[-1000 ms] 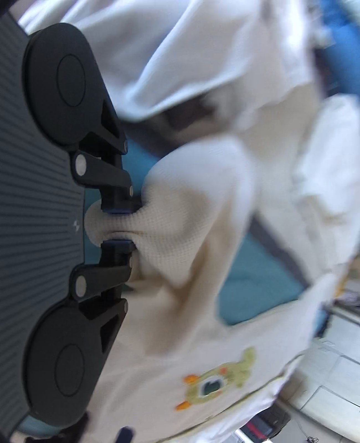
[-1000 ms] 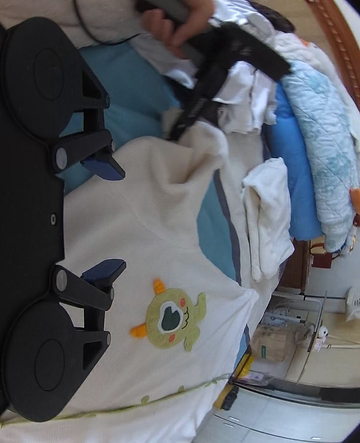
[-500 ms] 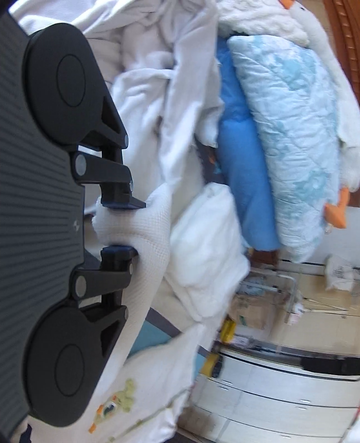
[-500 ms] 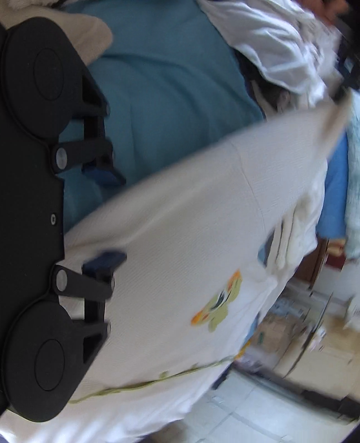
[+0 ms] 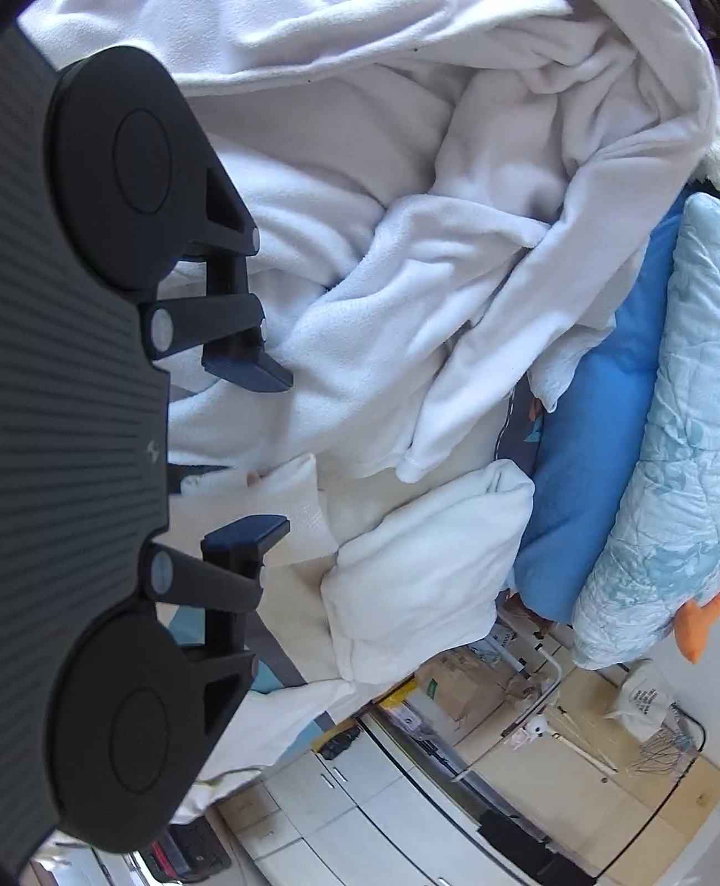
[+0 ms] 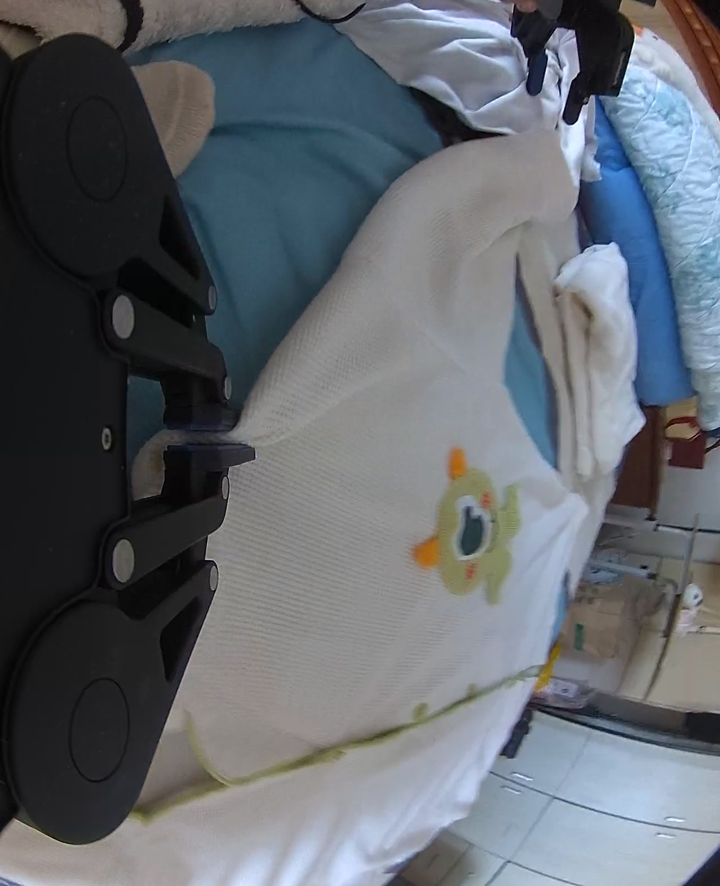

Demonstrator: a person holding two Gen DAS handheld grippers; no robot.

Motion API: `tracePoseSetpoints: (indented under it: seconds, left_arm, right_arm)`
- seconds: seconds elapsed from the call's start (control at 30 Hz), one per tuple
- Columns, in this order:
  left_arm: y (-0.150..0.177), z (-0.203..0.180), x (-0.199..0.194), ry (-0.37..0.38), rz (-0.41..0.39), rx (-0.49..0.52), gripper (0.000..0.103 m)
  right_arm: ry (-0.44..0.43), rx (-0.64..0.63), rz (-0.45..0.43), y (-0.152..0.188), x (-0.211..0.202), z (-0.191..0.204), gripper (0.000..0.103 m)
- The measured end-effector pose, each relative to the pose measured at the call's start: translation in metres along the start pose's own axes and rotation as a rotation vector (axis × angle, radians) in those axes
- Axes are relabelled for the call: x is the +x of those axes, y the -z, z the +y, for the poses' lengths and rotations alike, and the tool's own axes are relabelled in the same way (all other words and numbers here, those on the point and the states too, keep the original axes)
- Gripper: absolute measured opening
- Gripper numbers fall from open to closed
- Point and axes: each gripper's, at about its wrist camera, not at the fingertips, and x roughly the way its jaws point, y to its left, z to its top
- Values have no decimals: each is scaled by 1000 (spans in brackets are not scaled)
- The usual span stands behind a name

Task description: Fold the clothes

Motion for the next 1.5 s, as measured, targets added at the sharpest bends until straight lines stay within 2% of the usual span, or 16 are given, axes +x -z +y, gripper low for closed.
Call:
tracePoseSetpoints:
  seconds: [0.13, 0.2, 0.3, 0.43, 0.53, 0.57, 0.6, 0.63, 0.67, 0.73, 0.87, 1.03, 1.13, 1.2, 1.37, 1.5]
  left_arm:
    - [3, -5, 1, 28, 31, 11, 52]
    - [5, -8, 2, 48, 52, 19, 61]
    - [22, -29, 20, 56, 158, 112, 78]
    - [41, -60, 51, 37, 276, 233, 78]
    - [42, -68, 79, 7, 323, 203, 77]
    - [43, -70, 85, 3, 333, 209, 65]
    - [44, -72, 92, -2, 343, 215, 28]
    - [45, -74, 96, -3, 346, 230, 10]
    - [46, -79, 92, 5, 319, 264, 2]
    - [41, -82, 70, 39, 205, 277, 2]
    - [22, -78, 17, 22, -45, 273, 2]
    - [32, -72, 36, -17, 56, 265, 3]
    - [33, -60, 50, 56, 125, 211, 4]
    - [31, -53, 46, 102, 96, 153, 3]
    - [24, -51, 22, 112, -26, 96, 2]
    - [26, -59, 9, 75, -92, 131, 2]
  right_arm:
    - [10, -23, 8, -1, 0, 3, 4]
    - [10, -18, 11, 1, 1, 2, 5]
    - [14, -10, 11, 4, 4, 2, 5]
    - [27, -20, 13, 4, 6, 5, 6]
    - [22, -8, 9, 4, 5, 3, 6]
    - [16, 0, 7, 5, 4, 2, 6]
    - [8, 6, 4, 5, 3, 2, 6]
    - [-4, 12, -3, 6, 0, 1, 6]
    - [-24, 18, -18, 6, -3, 1, 6]
    - [-67, 38, -56, 8, -13, -1, 6]
    - [-118, 43, -64, 12, -17, -6, 6]
    - [-109, 54, 3, 12, -4, -5, 6]
    - [-117, 58, -2, 11, -4, -6, 6]
    - [-138, 80, -9, 12, -6, -10, 6]
    - [-198, 124, -25, 11, -12, -17, 7]
    - [-230, 158, -18, 11, -10, -25, 7]
